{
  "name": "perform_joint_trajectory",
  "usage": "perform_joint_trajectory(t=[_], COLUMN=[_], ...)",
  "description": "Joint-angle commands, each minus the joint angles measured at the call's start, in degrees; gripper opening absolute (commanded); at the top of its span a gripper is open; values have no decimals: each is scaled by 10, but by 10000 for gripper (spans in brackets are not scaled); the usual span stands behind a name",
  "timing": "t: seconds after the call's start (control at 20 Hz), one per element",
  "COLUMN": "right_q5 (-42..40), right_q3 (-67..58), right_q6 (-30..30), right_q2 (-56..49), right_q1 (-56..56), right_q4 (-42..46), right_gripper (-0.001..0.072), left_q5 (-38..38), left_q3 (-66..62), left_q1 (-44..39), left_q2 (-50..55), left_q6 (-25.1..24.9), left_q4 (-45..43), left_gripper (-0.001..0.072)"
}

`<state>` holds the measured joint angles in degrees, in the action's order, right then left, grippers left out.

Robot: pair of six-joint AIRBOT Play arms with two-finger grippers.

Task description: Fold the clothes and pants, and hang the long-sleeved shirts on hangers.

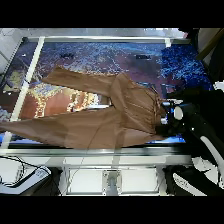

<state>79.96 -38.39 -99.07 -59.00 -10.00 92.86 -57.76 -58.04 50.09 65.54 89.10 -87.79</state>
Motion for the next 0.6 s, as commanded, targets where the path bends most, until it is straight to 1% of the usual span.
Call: perform_joint_trajectory(t=[0.0, 0.15, 0.2, 0.25, 0.3, 0.35, 0.4, 0.45, 0.5, 0.55], right_q5=[-5, -10, -20, -24, -24, -21, -14, -5, 3, 7], right_q3=[85, 93, 85, 71, 50, 25, -8, -45, -80, -118], right_q6=[-49, -49, -50, -50, -50, -50, -48, -45, -33, -21], right_q2=[7, 7, 7, 7, 7, 7, 7, 7, 7, 7], right_q1=[1, 1, 1, 1, 1, 1, 1, 1, 1, 1], right_q4=[19, 19, 17, 14, 14, 15, 20, 30, 35, 38], right_gripper=[32, 36, 137, 378, 503, 502, 501, 497, 489, 488], left_q5=[-3, -1, 1, 0, 0, 0, 0, -1, -2, -2], left_q3=[0, 0, 0, 0, 0, 0, 0, -2, -2, -2], left_q1=[0, 0, 0, 0, 0, 0, 0, 0, 1, 2], left_q2=[36, 51, 54, 55, 56, 56, 54, 52, 46, 38], left_q6=[0, 0, 0, 0, -1, -11, -26, -32, -32, -32], left_q4=[-1, -1, -1, -1, -1, -1, -1, -2, -4, -8], left_gripper=[9, 9, 10, 10, 22, 154, 433, 639, 663, 663])
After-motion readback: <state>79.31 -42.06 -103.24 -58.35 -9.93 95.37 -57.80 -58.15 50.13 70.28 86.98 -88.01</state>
